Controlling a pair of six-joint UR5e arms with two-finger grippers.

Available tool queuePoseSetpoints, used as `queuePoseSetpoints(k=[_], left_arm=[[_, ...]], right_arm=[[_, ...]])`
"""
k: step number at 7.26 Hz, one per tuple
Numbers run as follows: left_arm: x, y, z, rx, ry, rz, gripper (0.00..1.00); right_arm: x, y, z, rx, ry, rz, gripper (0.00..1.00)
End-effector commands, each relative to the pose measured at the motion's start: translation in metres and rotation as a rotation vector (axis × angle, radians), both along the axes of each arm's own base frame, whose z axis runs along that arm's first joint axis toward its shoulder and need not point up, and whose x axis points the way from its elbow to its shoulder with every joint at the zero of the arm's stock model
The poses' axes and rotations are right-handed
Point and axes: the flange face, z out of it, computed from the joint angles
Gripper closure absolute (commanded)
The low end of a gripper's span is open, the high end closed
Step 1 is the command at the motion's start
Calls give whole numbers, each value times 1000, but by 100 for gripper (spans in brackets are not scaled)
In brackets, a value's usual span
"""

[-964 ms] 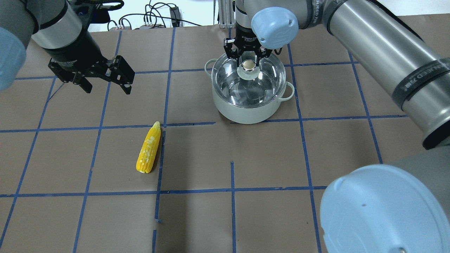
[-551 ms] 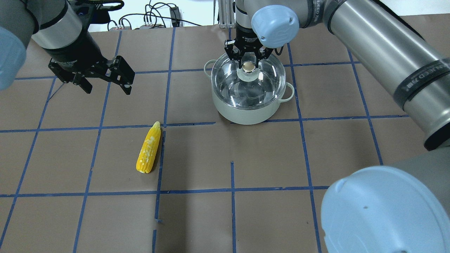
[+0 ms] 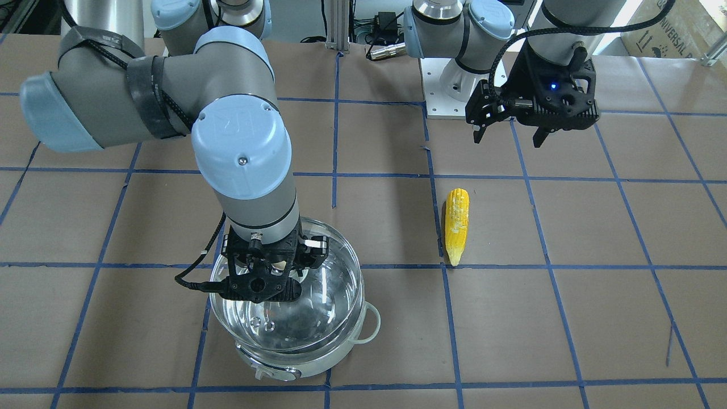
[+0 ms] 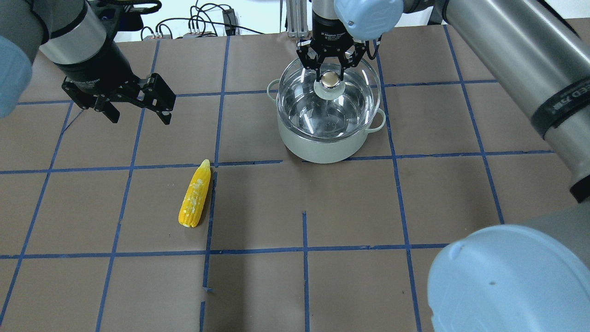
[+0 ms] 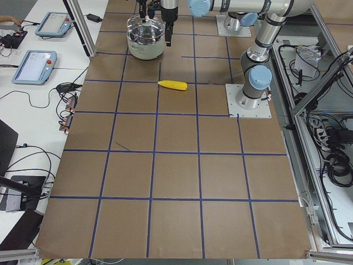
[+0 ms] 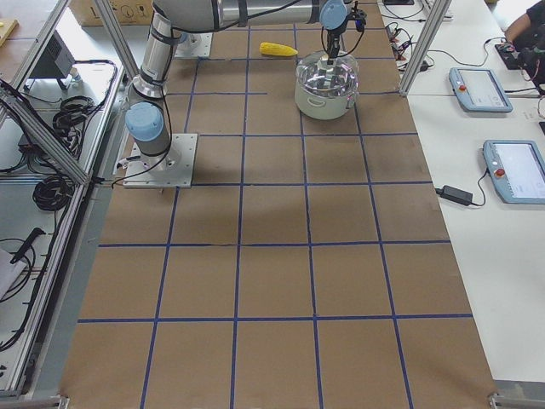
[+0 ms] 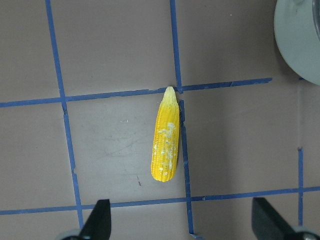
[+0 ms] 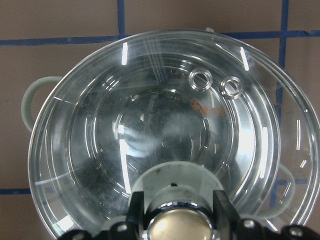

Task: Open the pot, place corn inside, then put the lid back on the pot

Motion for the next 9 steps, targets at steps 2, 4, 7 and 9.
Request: queuePoseSetpoints(k=[2,4,7,9], left_arm=[[7,-15,-57,104,15,-1,0],[10,-4,-132,204,21,-12,0],[28,10,-236,190,37,-116,0],[26,12,-283,117,37,-105,0]], right_arm=[[-40,6,51,41,7,-3,83],[-98,21,88,59,-1,18,83],[-167,41,122,103,-3,-17,83],[-184,51,120,129,-6,-17,83]])
